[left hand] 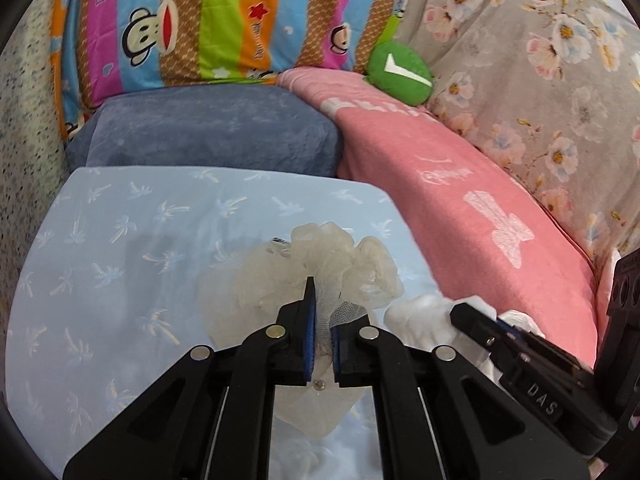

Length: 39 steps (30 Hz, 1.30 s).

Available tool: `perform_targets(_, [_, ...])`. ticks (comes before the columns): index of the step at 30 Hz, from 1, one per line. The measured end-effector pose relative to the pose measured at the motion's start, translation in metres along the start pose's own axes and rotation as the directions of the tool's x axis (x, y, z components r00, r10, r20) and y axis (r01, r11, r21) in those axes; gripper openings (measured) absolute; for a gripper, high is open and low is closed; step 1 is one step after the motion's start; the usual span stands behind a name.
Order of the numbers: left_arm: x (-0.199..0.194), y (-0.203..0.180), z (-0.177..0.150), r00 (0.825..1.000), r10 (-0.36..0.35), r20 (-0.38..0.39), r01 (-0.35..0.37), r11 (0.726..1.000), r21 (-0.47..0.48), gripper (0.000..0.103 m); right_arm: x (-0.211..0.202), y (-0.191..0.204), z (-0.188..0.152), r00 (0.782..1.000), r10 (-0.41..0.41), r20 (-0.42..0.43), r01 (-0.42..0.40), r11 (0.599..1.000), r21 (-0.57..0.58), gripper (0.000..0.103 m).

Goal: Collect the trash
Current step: 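Close the left tool on the beige tulle while the right tool grasps the white sock, then carry tulle and sock over the white bin and open both tools to release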

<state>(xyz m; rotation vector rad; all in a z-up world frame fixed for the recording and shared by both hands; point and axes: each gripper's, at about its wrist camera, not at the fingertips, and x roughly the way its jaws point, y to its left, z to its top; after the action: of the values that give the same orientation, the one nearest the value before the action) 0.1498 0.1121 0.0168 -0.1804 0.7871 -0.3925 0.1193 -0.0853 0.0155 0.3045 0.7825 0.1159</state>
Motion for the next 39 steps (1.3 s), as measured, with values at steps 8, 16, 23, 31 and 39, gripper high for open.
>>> perform_targets(8, [-0.025,-0.052,-0.008,0.998,-0.057,0.032,0.054,0.994,0.091,0.006,-0.066,-0.013,-0.016,0.997,-0.001,0.071,0.0,1.0,0.009,0.007])
perform_targets(16, [-0.036,-0.101,-0.019,0.993,-0.109,0.036,0.101,0.978,0.182,0.006,-0.118,-0.044,-0.022,0.99,-0.021,0.142,0.014,0.999,0.05,0.007])
perform_targets(23, [-0.036,-0.145,-0.026,0.988,-0.156,0.022,0.145,0.958,0.249,0.006,-0.155,-0.086,-0.025,0.978,-0.067,0.195,0.046,0.992,0.114,0.007])
perform_targets(31, [-0.029,-0.194,-0.035,0.976,-0.216,-0.02,0.211,0.927,0.31,0.006,-0.187,-0.137,-0.032,0.964,-0.133,0.229,0.089,0.977,0.193,0.007])
perform_targets(39, [-0.019,-0.235,-0.042,0.965,-0.256,-0.06,0.261,0.9,0.349,0.006,-0.205,-0.182,-0.042,0.952,-0.197,0.232,0.132,0.954,0.269,0.007])
